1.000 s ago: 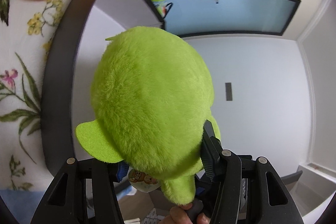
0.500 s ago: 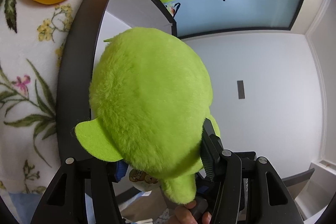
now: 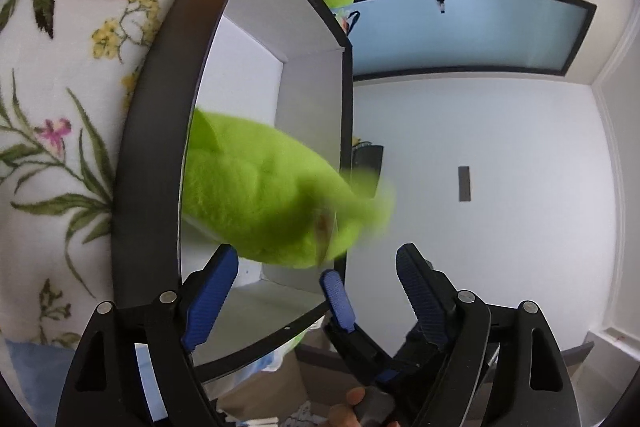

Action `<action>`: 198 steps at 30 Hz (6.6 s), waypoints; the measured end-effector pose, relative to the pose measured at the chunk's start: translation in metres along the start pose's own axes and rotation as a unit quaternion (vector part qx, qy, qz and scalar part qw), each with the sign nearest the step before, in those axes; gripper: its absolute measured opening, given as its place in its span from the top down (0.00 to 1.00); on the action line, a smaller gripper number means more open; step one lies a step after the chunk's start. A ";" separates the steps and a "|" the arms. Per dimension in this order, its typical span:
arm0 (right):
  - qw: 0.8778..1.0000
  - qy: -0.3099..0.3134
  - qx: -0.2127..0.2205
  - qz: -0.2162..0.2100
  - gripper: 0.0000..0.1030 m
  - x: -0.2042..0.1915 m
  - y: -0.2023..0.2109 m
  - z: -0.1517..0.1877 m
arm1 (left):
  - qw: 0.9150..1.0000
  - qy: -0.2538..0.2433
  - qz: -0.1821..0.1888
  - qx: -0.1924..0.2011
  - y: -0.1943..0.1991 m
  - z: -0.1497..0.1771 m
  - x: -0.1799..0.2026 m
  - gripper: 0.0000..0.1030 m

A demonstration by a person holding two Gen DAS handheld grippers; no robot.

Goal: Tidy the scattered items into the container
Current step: 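Open the right gripper to drop the plush into the black box, then move the right tool back toward the blue-white medicine box, then grasp the blue-white medicine box with the right gripper and lift, then carry the medicine box with the right gripper over the black box, then open the right gripper to drop the medicine box into the box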

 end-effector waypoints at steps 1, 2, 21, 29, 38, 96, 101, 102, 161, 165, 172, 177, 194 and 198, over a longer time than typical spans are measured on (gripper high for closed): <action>1.000 -0.004 0.001 -0.004 0.07 0.001 0.002 0.000 | 1.000 -0.005 -0.004 -0.002 0.000 0.004 -0.001 0.20; 1.000 -0.008 0.000 -0.008 0.07 0.002 0.003 0.000 | 1.000 -0.005 -0.006 -0.005 0.000 0.006 -0.001 0.20; 0.998 0.032 0.044 -0.035 0.00 -0.076 0.055 0.019 | 0.999 0.030 0.031 0.029 0.071 0.007 0.003 0.00; 0.994 0.074 0.013 -0.082 0.00 -0.145 0.040 0.058 | 0.995 0.034 0.056 0.078 0.153 -0.018 -0.012 0.00; 0.984 0.112 -0.069 -0.120 0.00 -0.219 -0.020 0.137 | 0.977 0.074 0.035 0.198 0.291 -0.055 -0.088 0.00; 0.912 0.302 -0.271 -0.048 0.33 -0.225 -0.353 0.291 | 0.945 -0.167 -0.264 0.098 0.326 -0.233 -0.315 0.46; 0.919 0.282 -0.271 -0.042 0.33 -0.220 -0.363 0.292 | 0.950 -0.156 -0.253 0.097 0.323 -0.235 -0.320 0.46; 0.921 0.277 -0.271 -0.042 0.33 -0.219 -0.364 0.292 | 0.950 -0.156 -0.254 0.096 0.322 -0.235 -0.320 0.46; 0.948 0.312 -0.006 -0.067 0.49 -0.265 -0.033 0.139 | 0.883 -0.378 -0.217 0.176 0.288 -0.062 0.017 0.46; 0.950 0.308 0.016 -0.056 0.49 -0.247 -0.006 0.113 | 0.882 -0.392 -0.205 0.163 0.255 -0.053 0.045 0.46; 0.958 0.280 0.051 -0.028 0.49 -0.194 0.031 0.065 | 0.880 -0.415 -0.192 0.128 0.178 -0.043 0.085 0.46; 0.966 0.251 0.065 -0.002 0.49 -0.146 0.046 0.033 | 0.880 -0.426 -0.189 0.096 0.118 -0.042 0.098 0.46; 0.981 0.180 0.036 0.057 0.49 -0.019 0.011 -0.030 | 0.893 -0.404 -0.197 0.012 -0.032 -0.069 0.073 0.46; 0.983 0.169 0.028 0.061 0.49 -0.005 -0.003 -0.036 | 0.896 -0.397 -0.201 0.004 -0.047 -0.078 0.062 0.46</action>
Point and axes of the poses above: each gripper's, at about its wrist camera, not at the fingertips, and y roughly against the way its jaws point, x to its right, z to its underside, the point moved 5 cm from there along -y, roughly the way its jaws point
